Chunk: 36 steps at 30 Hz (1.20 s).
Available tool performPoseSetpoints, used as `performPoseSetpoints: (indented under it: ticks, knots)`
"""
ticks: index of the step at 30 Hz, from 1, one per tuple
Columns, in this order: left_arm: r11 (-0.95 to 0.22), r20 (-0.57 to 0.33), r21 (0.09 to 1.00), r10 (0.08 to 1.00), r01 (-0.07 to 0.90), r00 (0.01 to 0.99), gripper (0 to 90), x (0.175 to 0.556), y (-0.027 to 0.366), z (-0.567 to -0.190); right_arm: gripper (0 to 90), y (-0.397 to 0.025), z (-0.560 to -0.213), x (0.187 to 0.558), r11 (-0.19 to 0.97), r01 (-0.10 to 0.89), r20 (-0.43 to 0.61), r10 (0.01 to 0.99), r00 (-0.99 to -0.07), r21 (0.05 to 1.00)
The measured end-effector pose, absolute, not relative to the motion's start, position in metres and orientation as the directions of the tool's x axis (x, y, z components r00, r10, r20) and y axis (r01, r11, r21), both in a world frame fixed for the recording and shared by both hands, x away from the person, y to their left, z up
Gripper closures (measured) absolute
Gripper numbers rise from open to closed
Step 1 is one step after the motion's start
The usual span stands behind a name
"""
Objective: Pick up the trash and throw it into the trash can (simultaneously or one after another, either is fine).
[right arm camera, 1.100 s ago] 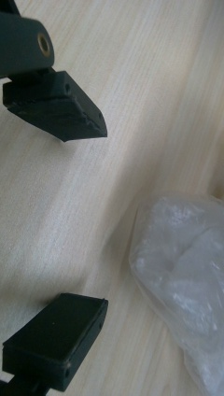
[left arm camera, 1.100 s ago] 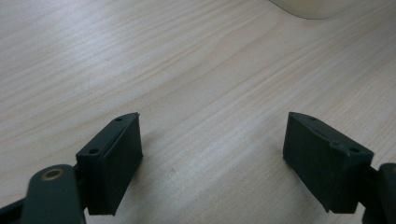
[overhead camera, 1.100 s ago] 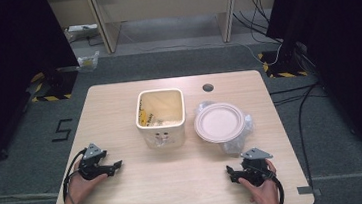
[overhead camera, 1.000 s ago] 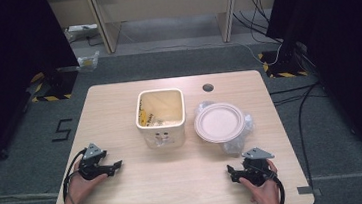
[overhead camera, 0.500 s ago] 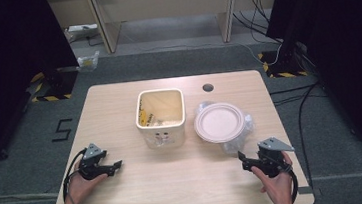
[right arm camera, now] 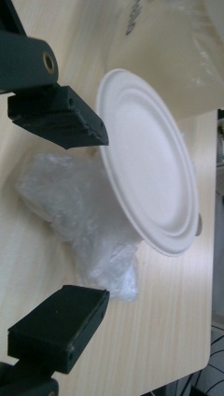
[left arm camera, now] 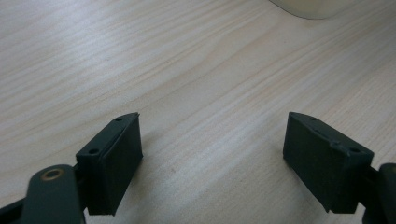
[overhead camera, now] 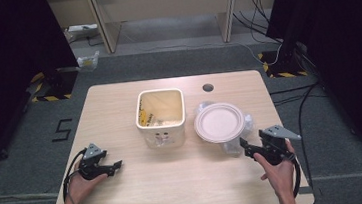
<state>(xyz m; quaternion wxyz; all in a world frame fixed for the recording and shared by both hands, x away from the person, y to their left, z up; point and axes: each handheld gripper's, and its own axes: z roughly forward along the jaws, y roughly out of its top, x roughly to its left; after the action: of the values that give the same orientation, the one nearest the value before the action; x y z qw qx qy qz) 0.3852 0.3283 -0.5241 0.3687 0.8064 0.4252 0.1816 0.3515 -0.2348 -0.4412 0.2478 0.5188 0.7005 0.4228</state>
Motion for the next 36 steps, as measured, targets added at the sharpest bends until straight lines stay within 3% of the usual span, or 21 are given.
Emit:
performPoseSetpoints:
  ticks: [12, 36]
  knots:
    - [-0.366, -0.021, 0.749, 0.820, 0.552, 0.572, 18.6, 0.385, 0.328, -0.524, 22.7, -0.228, -0.433, 0.386, 0.075, 0.509, 0.115, 0.936, -0.332, 0.858]
    - [-0.366, -0.021, 0.749, 0.820, 0.552, 0.572, 18.6, 0.385, 0.328, -0.524, 36.3, -0.218, -0.459, 0.429, 0.020, 0.576, 0.210, 0.920, -0.331, 0.817]
